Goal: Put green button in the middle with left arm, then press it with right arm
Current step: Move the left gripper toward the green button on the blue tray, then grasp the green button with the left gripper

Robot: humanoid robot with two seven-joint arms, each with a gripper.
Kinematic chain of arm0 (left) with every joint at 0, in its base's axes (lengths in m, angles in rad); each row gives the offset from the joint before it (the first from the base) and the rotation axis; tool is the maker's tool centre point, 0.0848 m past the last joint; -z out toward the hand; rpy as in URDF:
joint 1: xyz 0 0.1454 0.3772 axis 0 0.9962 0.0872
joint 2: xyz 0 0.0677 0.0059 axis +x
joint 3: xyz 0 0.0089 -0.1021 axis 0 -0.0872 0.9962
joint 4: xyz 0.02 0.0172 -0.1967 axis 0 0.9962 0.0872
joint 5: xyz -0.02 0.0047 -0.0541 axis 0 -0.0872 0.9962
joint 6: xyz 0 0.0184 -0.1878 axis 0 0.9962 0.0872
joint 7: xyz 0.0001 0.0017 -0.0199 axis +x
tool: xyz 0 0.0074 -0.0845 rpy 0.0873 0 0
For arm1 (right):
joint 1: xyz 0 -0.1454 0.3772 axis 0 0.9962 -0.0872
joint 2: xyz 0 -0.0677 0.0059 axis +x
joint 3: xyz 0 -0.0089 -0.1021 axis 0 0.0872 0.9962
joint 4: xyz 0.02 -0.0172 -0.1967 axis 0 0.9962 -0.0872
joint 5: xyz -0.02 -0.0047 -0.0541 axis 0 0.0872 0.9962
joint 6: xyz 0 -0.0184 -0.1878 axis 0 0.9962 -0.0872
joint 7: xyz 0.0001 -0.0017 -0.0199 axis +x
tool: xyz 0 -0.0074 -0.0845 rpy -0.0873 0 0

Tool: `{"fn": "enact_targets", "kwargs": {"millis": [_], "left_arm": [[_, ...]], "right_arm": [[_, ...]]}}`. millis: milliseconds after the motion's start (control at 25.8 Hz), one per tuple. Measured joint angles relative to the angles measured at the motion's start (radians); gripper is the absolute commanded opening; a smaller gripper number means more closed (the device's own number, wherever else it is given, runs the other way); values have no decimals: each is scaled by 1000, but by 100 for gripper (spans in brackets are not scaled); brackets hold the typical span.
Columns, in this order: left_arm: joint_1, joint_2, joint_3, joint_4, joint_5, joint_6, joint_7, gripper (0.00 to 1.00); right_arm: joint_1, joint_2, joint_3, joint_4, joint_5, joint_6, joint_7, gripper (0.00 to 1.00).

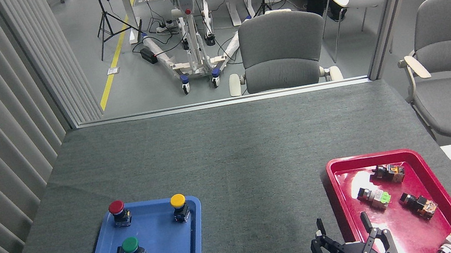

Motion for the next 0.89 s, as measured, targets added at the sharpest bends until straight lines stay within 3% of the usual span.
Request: {"fn": "enact_targets", "kwargs": {"millis": [582,892], "left_arm": [[-4,3,-15,11,1,-15,-67,100],[-96,17,-82,151,1,-250,-74,100]], "right_arm": [[0,-1,0,0,0,0,3,99],[0,-1,0,0,0,0,1,99]]}}
